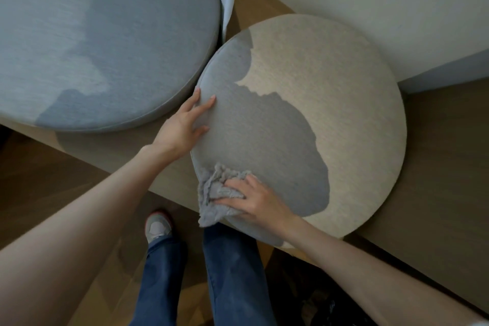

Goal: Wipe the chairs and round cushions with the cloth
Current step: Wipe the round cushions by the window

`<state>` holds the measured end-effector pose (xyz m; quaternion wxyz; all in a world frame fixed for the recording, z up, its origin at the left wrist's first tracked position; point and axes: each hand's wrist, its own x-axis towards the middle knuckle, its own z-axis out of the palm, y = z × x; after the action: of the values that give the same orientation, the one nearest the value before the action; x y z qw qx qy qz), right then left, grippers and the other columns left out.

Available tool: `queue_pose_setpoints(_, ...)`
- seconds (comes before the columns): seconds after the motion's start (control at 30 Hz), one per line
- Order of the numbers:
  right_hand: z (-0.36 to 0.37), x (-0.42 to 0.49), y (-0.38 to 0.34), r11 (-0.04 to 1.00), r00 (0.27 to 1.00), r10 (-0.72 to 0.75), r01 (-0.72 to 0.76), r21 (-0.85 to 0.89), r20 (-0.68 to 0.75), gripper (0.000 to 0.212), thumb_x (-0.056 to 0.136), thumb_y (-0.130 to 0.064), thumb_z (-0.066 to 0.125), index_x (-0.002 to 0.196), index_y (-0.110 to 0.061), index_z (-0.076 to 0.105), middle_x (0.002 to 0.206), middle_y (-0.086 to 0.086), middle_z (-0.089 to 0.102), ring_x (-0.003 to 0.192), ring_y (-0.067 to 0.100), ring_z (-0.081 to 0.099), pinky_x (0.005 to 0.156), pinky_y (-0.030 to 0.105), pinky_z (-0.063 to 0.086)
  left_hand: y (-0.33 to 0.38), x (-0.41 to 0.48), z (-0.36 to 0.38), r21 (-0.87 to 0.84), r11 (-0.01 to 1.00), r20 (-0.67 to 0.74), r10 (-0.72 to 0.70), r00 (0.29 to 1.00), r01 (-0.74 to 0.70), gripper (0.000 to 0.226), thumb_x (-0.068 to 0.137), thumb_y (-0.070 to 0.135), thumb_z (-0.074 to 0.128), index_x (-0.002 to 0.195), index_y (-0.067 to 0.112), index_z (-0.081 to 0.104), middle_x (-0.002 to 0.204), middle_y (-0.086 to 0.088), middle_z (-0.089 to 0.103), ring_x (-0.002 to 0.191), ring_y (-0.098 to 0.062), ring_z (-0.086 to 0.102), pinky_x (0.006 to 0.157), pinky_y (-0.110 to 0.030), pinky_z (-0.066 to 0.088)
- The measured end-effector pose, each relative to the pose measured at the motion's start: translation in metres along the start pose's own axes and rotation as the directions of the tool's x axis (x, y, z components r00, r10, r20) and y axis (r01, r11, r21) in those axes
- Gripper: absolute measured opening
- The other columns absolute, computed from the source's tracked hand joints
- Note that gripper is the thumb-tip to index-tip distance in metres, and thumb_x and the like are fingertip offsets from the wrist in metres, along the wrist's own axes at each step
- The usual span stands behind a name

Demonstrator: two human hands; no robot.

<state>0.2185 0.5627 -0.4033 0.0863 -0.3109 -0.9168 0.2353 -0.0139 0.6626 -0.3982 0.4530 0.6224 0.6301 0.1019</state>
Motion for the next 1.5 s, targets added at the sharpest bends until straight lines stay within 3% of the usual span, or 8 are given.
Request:
queue_pose_setpoints(0.1,-0.031,0.011,0.02,0.991,0.975,0.129,-0.135,-0.024,-0.18,0.039,0.093,-0.023,0.053,0.131,-0.027,0.049,0.129,0.005,0.041,0.112,0.025,0.045,0.096,0.035,0.041,-0.006,-0.007,0.004,-0.128,0.991,-0.037,-0.036,0.999,0.031,0.061,0.095,0.009,0.054,0.147,0.032,0.032,0.16,0.004,0.013,0.142,-0.005,0.019,0.111,-0.027,0.028)
queue_pose_setpoints(0.23,-0.082,0.06,0.084,0.825,0.748,0.551,-0.554,0.109,-0.369,0.039,0.095,-0.021,0.054,0.132,-0.032,0.051,0.138,0.017,0.04,0.124,0.03,0.036,0.101,0.032,0.031,-0.015,-0.015,0.008,-0.403,0.911,-0.067,-0.124,0.99,0.086,0.059,0.097,0.008,0.05,0.147,0.034,0.031,0.154,0.013,0.025,0.139,-0.008,0.031,0.116,-0.031,0.029)
queue_pose_setpoints(0.53,-0.103,0.186,0.176,0.583,0.535,0.798,-0.801,0.134,-0.276,0.047,0.101,-0.042,0.04,0.146,-0.027,0.039,0.156,0.012,0.022,0.136,0.033,0.023,0.11,0.03,0.02,-0.007,-0.011,0.009,-0.459,0.87,-0.121,-0.263,0.957,0.181,0.066,0.092,0.031,0.06,0.149,0.033,0.026,0.149,0.01,0.039,0.124,-0.013,0.049,0.105,-0.036,0.042)
queue_pose_setpoints(0.73,-0.056,0.138,0.092,0.84,0.828,0.542,-0.529,0.12,-0.143,0.039,0.092,-0.018,0.058,0.131,-0.025,0.057,0.145,0.01,0.04,0.126,0.026,0.033,0.1,0.025,0.022,0.003,-0.012,0.008,-0.751,0.59,0.032,-0.415,0.909,0.296,0.044,0.104,0.029,0.032,0.148,0.028,0.032,0.149,0.013,0.037,0.135,-0.009,0.038,0.109,-0.03,0.033)
queue_pose_setpoints(1.0,-0.001,0.026,-0.02,0.971,0.991,0.114,-0.127,0.202,0.076,0.028,0.085,-0.023,0.059,0.112,-0.019,0.065,0.124,0.007,0.057,0.098,0.026,0.052,0.098,0.03,0.04,-0.007,-0.028,0.006,-0.843,0.42,0.173,-0.38,0.909,0.336,0.056,0.103,0.047,0.013,0.148,0.019,0.031,0.151,0.004,0.037,0.138,-0.013,0.035,0.116,-0.032,0.025)
queue_pose_setpoints(1.1,-0.027,0.043,0.0,0.962,0.964,0.235,-0.211,0.174,-0.128,0.033,0.086,-0.02,0.06,0.119,-0.015,0.058,0.125,0.013,0.056,0.113,0.029,0.05,0.11,0.025,0.026,-0.01,-0.037,0.001,-0.837,0.413,0.189,-0.395,0.899,0.358,0.064,0.1,0.057,0.01,0.147,0.021,0.034,0.15,0.004,0.04,0.135,-0.015,0.04,0.115,-0.036,0.029)
queue_pose_setpoints(1.23,-0.072,0.123,0.064,0.812,0.779,0.583,-0.563,0.151,-0.232,0.038,0.091,-0.019,0.059,0.129,-0.022,0.06,0.139,0.014,0.047,0.12,0.034,0.037,0.091,0.024,0.02,-0.008,-0.047,-0.001,-0.833,0.386,0.221,-0.426,0.877,0.397,0.071,0.094,0.066,0.008,0.145,0.027,0.038,0.148,0.007,0.042,0.133,-0.017,0.043,0.112,-0.046,0.032)
queue_pose_setpoints(1.5,-0.053,0.196,0.082,0.761,0.735,0.648,-0.636,0.128,-0.197,0.039,0.095,-0.024,0.054,0.134,-0.018,0.055,0.147,0.004,0.04,0.125,0.023,0.032,0.099,0.017,0.021,0.003,-0.051,0.006,-0.875,0.308,0.218,-0.441,0.871,0.374,0.077,0.091,0.069,0.006,0.147,0.023,0.034,0.152,0.007,0.035,0.137,-0.016,0.037,0.108,-0.054,0.036)
